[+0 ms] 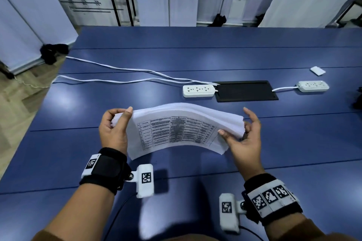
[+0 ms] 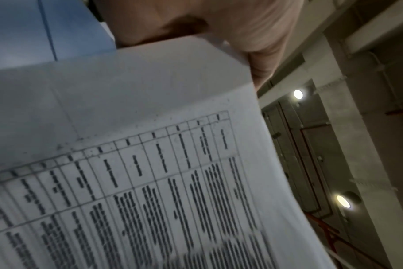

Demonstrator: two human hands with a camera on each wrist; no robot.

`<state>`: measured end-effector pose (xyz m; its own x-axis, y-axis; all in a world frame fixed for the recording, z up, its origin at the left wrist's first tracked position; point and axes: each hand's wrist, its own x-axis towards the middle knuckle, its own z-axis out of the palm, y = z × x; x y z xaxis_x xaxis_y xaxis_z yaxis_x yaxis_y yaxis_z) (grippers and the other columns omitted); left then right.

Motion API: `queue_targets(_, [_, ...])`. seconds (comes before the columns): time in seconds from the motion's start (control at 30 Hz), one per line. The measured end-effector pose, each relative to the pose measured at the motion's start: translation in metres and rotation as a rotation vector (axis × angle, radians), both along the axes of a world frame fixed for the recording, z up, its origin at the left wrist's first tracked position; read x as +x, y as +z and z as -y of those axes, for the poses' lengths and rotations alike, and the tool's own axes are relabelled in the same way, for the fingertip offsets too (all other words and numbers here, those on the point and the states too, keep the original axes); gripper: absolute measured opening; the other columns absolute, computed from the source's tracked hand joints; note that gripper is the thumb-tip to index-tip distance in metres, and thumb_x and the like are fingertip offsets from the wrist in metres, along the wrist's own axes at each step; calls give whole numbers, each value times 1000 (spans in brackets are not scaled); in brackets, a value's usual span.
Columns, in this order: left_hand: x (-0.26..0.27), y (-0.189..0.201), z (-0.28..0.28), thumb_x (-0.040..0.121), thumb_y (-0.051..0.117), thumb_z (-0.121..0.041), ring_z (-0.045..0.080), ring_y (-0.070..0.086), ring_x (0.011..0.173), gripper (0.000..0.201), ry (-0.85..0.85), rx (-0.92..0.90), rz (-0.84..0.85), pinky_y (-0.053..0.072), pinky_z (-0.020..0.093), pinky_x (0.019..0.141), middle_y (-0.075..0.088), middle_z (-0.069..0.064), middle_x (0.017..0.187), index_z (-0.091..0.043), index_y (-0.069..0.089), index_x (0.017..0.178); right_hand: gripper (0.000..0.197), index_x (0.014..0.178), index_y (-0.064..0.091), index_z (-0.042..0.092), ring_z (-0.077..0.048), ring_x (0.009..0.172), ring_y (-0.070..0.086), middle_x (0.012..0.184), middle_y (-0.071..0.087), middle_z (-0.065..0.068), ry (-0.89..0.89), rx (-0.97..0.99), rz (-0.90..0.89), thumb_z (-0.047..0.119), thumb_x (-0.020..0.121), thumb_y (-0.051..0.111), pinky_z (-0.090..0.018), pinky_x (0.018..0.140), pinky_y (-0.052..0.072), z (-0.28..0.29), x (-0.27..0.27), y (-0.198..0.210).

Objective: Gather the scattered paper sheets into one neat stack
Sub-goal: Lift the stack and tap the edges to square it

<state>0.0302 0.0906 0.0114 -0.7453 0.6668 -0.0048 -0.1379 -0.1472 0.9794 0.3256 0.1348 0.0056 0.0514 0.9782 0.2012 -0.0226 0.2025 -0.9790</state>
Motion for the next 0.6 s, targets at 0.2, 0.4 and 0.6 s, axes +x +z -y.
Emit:
queue_targets(0.2, [-7, -7, -1, 71, 73, -38, 2, 56, 66, 25, -73, 78, 70, 45, 17, 67, 61, -15, 73, -24, 57, 83, 56, 88, 77, 19, -4, 83, 68, 89, 76, 5, 185, -216, -233, 51, 44, 91, -17, 73, 54, -15, 22, -4])
queue_targets(0.4, [-7, -25, 5, 40, 91, -39, 6, 69, 81, 81, -323, -17, 20, 54, 20, 75, 74, -6, 90, -10, 58, 109, 45, 104, 66, 8, -11, 86, 71, 94, 76, 0, 295, -337, -140, 3, 61, 76, -21, 72, 56, -15, 23, -5])
queue_targets(0.6, [-17, -23, 8, 22, 94, -50, 3, 68, 69, 70, -373, -32, 46, 53, 16, 66, 75, -6, 75, -11, 74, 76, 48, 92, 71, 6, -13, 81, 71, 88, 76, -4, 325, -351, -94, 10, 47, 90, -22, 69, 56, -19, 28, -2])
